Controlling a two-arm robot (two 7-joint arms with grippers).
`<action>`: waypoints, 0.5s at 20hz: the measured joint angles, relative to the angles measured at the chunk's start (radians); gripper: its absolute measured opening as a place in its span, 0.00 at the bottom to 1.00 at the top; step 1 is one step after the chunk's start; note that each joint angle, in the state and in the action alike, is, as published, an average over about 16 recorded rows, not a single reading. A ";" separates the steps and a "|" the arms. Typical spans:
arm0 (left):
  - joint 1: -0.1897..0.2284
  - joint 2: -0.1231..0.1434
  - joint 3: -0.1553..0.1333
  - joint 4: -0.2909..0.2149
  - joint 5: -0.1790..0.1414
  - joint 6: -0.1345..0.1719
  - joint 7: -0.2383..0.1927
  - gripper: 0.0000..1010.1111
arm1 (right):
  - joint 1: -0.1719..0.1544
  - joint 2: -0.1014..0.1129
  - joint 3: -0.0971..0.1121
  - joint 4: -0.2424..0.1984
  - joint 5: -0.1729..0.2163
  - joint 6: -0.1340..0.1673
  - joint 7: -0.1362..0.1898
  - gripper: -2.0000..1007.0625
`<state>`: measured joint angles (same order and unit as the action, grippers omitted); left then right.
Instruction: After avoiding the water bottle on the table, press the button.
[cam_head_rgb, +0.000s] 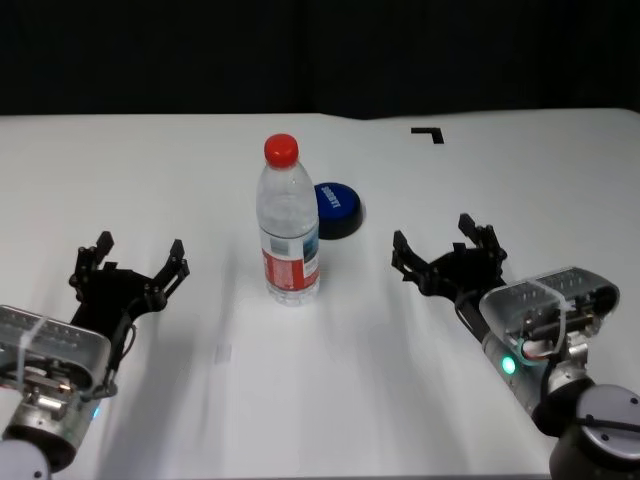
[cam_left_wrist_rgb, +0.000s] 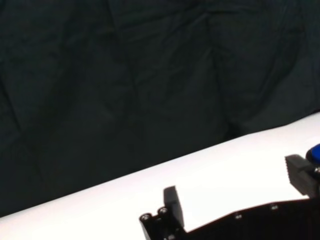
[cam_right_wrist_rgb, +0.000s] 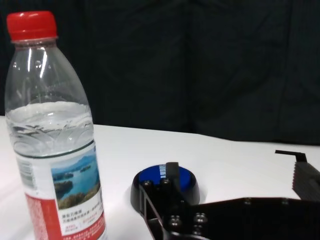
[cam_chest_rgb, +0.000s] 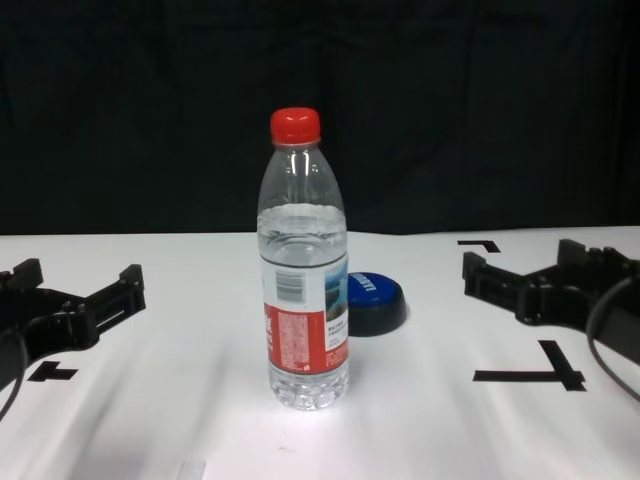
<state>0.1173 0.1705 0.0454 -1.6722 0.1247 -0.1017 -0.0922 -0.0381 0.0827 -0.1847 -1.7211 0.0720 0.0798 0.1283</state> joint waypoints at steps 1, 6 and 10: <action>0.000 0.000 0.000 0.000 0.000 0.000 0.000 0.99 | -0.004 0.002 -0.001 -0.003 0.002 0.000 0.002 1.00; 0.000 0.000 0.000 0.000 0.000 0.000 0.000 0.99 | -0.015 0.013 -0.007 -0.011 0.012 0.003 0.012 1.00; 0.000 0.000 0.000 0.000 0.000 0.000 0.000 0.99 | -0.015 0.020 -0.016 -0.010 0.020 0.003 0.022 1.00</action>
<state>0.1174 0.1705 0.0454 -1.6722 0.1247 -0.1017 -0.0922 -0.0529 0.1022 -0.2005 -1.7312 0.0918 0.0830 0.1499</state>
